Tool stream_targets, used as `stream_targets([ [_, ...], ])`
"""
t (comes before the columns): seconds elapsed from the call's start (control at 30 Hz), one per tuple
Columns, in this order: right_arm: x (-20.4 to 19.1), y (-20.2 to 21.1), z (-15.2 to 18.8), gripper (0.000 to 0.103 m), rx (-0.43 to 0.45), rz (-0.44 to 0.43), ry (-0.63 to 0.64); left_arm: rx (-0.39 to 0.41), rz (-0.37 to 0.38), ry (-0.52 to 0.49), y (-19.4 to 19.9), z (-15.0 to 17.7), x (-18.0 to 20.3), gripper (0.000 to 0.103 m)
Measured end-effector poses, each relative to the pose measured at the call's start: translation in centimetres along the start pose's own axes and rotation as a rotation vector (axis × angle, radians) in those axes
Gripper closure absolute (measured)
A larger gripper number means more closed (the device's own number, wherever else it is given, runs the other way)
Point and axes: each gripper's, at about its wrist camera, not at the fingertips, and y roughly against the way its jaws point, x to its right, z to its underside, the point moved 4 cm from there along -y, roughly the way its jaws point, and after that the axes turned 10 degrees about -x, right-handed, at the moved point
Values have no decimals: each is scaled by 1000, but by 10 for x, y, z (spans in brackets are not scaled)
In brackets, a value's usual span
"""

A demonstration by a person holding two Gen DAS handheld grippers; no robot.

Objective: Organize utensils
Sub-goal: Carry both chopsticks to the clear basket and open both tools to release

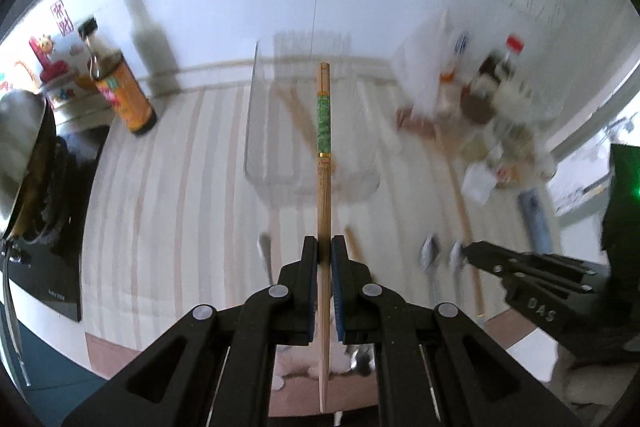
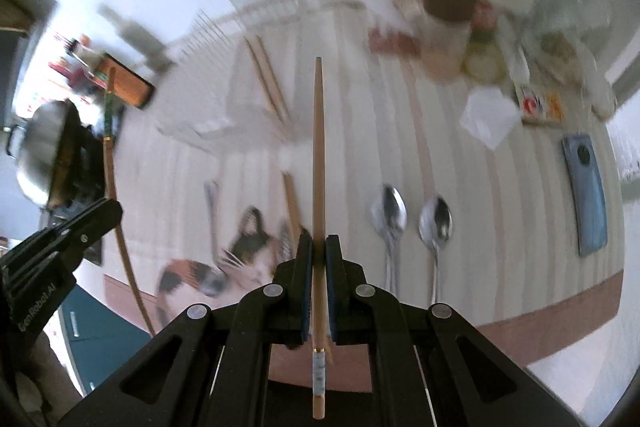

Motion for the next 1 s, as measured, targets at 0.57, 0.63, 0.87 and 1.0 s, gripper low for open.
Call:
stream_targets([
  [0.57, -59, 9, -169, 97, 69, -60, -11, -82, 74, 71, -32, -160, -34, 99],
  [0.63, -59, -4, -184, 97, 51, -64, -22, -129, 70, 81, -54, -169, -37, 98],
  [0.87, -53, -51, -212, 96, -11, -71, -82, -211, 24, 93, -94, -181, -47, 97],
  [1.0, -48, -60, -215, 88, -30, -54, -69, -174, -7, 98, -85, -174, -51, 92],
])
